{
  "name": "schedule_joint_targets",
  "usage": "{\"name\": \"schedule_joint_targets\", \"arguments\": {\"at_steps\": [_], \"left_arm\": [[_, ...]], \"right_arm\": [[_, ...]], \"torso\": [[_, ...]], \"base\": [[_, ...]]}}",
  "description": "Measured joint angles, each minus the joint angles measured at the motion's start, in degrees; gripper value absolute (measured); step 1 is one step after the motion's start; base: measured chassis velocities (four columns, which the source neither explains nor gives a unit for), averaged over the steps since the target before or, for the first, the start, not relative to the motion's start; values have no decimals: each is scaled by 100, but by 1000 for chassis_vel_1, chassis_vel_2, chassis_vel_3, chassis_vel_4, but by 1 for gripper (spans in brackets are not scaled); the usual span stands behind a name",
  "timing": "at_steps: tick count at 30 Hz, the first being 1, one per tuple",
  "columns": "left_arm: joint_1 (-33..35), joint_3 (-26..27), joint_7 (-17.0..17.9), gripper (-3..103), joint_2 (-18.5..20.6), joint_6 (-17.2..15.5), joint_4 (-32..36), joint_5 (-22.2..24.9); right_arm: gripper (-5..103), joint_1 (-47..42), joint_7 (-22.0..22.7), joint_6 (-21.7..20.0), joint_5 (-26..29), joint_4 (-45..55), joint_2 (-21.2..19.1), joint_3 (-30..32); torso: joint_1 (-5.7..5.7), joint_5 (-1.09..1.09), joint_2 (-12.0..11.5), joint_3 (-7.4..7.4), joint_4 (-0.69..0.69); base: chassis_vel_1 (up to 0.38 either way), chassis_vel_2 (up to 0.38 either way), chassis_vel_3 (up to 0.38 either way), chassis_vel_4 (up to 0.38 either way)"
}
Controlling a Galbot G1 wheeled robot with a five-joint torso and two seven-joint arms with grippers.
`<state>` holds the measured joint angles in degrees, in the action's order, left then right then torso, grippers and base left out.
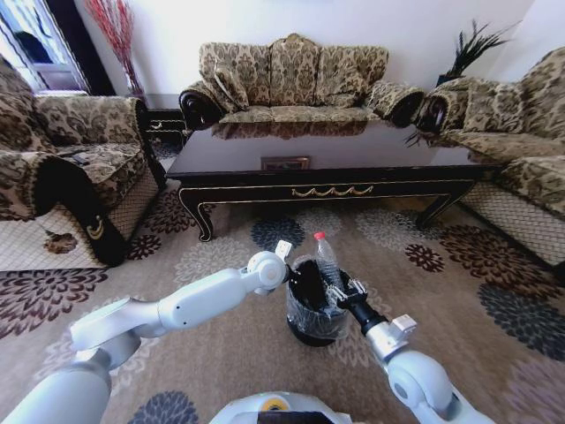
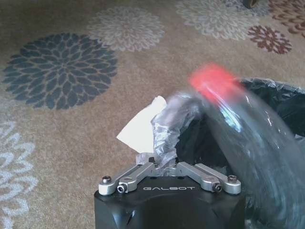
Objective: Move to the front of the table and pick up the trash from the floor, then place it into the trash bin.
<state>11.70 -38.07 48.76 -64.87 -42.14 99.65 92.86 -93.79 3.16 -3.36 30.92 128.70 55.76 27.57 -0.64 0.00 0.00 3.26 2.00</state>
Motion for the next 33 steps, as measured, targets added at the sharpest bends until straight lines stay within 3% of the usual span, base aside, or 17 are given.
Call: {"name": "schedule_joint_targets", "arguments": {"at_steps": [1, 4, 6, 8, 14, 19, 22, 27, 30, 33], "left_arm": [[0, 0, 0, 3, 0, 0, 0, 0], [13, 54, 0, 3, 5, 1, -9, -3], [28, 73, 0, 3, 19, 1, -6, -4], [105, 162, -2, 3, 95, 1, 26, -30], [439, 562, -22, 3, 502, 1, 193, -269], [881, 1178, -140, 3, 1072, 1, 418, -396], [1573, 1839, -378, 3, 1738, 3, 629, -681], [2327, 2628, -574, 3, 2136, 1, 836, -902], [3161, 3577, -789, 3, 2372, 2, 1013, -1152], [3413, 3852, -868, 3, 2444, 2, 1078, -1215]], "right_arm": [[75, 0, 0, 0, 0, 0, 0, 0], [91, -27, 7, 0, 3, 0, 11, 37], [91, -28, 11, 0, 11, 1, 16, 53], [98, -9, 49, -1, 54, 1, 25, 97], [100, 146, 339, -204, 410, -4, 64, 259], [100, 553, 734, -360, 839, -273, 32, 375], [100, 885, 858, -385, 931, -907, -20, 348], [100, 1122, 806, -318, 795, -1683, -23, 128], [100, 1469, 736, -250, 601, -2430, -2, -255], [100, 1670, 721, -234, 553, -2769, 42, -446]], "torso": [[0, 0, 0, 0, 0], [0, 0, 0, 0, 1], [0, 0, 0, 0, 1], [0, 0, 0, 0, 2], [0, -1, 0, 0, 1], [0, -2, 0, 0, 1], [0, -3, 0, 0, -2], [0, 0, 0, 0, -2], [0, -1, 0, 0, -1], [0, -2, 0, 0, 0]], "base": [[0, 0, 0, 0], [0, 0, 0, 0], [0, 0, 0, 0], [0, 0, 0, 0], [0, 0, 0, 0], [0, 0, 0, 0], [0, 0, 0, 0], [0, 0, 0, 0], [0, 0, 0, 0], [0, 0, 0, 0]]}}
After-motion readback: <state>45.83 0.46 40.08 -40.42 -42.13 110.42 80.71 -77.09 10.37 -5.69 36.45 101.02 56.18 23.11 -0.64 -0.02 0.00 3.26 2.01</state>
